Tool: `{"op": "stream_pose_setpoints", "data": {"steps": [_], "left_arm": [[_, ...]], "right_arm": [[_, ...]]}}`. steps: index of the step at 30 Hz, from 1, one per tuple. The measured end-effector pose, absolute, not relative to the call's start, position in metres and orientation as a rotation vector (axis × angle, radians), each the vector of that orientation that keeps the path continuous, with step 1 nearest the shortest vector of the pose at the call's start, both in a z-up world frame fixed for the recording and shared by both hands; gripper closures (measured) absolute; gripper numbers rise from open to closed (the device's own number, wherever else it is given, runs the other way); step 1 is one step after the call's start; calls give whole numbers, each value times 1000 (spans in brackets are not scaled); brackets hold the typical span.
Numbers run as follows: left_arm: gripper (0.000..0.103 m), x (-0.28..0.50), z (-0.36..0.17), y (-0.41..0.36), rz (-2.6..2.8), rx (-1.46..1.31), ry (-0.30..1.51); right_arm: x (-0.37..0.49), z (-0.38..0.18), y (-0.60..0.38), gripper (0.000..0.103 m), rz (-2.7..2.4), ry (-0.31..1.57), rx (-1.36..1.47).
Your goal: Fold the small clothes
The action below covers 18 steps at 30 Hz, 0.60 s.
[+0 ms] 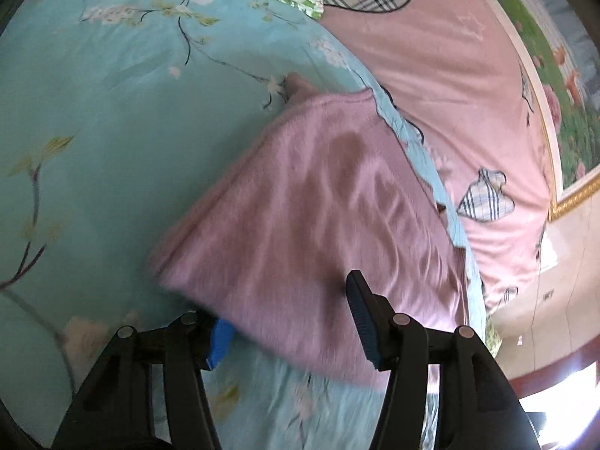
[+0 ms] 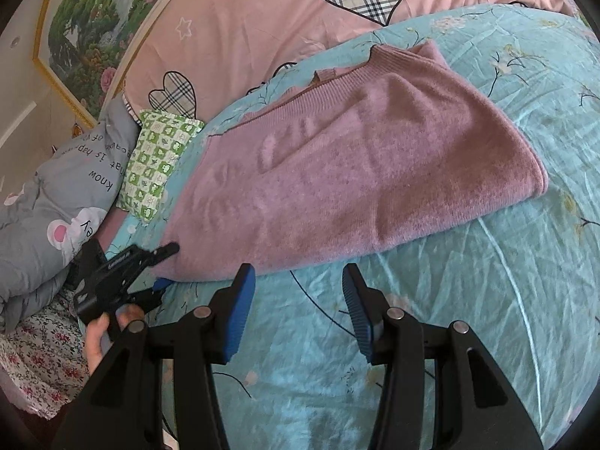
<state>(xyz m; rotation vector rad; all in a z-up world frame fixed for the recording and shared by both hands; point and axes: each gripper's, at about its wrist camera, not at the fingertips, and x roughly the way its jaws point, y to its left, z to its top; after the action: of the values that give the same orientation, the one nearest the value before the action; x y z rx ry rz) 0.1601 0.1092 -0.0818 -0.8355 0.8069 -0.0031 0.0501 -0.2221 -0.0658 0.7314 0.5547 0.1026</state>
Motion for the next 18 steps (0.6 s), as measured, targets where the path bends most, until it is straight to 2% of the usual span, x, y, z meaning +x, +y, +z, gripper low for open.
{"op": "stream_pose_setpoints", "data": {"steps": [2,4,6,11,18], "left_arm": [[49,169,-81,107,14,-827,802],[60,177,-80,103,15,-813,801],[88,184,-79,98,-14,-798,811],[94,186,-47,68,-58,-641,743],[94,193,1,-35,-259,-353,675]], "right_arm": [[53,-65,-226,53,105,557,734],[58,-64,-231,53,106,559,729],[63,-63,-239,53,105,560,727],[76,-56,-264,53,125,539,749],[108,-37,-309,53,170,533,789]]}}
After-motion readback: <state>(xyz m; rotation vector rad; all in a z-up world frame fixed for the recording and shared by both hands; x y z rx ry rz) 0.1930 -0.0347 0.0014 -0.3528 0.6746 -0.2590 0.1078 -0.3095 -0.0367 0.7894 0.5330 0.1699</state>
